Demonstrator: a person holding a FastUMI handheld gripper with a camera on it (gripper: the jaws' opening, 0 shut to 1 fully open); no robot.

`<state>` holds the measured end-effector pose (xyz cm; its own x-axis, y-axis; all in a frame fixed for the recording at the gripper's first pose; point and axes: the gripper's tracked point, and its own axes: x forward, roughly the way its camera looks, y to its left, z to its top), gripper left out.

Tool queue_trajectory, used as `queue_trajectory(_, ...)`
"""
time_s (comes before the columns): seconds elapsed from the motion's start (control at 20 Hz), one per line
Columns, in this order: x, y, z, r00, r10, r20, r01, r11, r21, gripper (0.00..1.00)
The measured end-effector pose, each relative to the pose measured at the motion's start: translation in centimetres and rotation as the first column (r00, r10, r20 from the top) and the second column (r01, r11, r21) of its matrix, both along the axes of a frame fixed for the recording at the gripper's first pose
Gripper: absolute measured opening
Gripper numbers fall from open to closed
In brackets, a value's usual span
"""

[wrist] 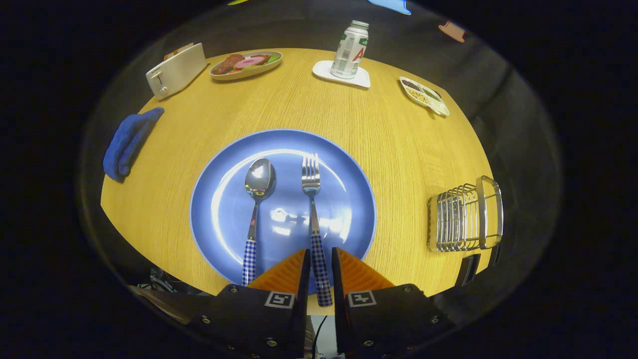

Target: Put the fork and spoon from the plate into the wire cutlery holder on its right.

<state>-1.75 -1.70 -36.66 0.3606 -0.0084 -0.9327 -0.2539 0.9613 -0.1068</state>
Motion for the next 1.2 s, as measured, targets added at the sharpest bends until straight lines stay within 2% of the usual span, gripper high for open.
queue_trajectory(0.2, -0.2, 0.5, -0.6, 0.999, 0.018, -0.051, -0.018, 1.000, 0.018, 0.22)
queue_trajectory(0.25, 0.5, 0.7, 0.5, 0.998, -0.006, -0.066, 0.007, 1.000, 0.018, 0.13)
queue_trajectory(0.3, -0.3, 0.5, -1.0, 0.996, -0.007, -0.083, 0.010, 0.999, 0.033, 0.03)
queue_trajectory(0.4, -0.2, 0.8, -0.2, 0.994, -0.006, -0.109, 0.014, 0.997, 0.071, 0.03)
queue_trajectory(0.75, 0.5, -0.4, 2.8, 0.985, 0.070, -0.159, -0.053, 0.993, 0.108, 0.01)
queue_trajectory(0.9, 0.0, -2.3, 4.4, 0.976, 0.120, -0.179, -0.110, 0.992, 0.068, 0.01)
queue_trajectory(1.2, -1.7, -6.3, 7.5, 0.959, 0.179, -0.218, -0.176, 0.984, 0.033, 0.01)
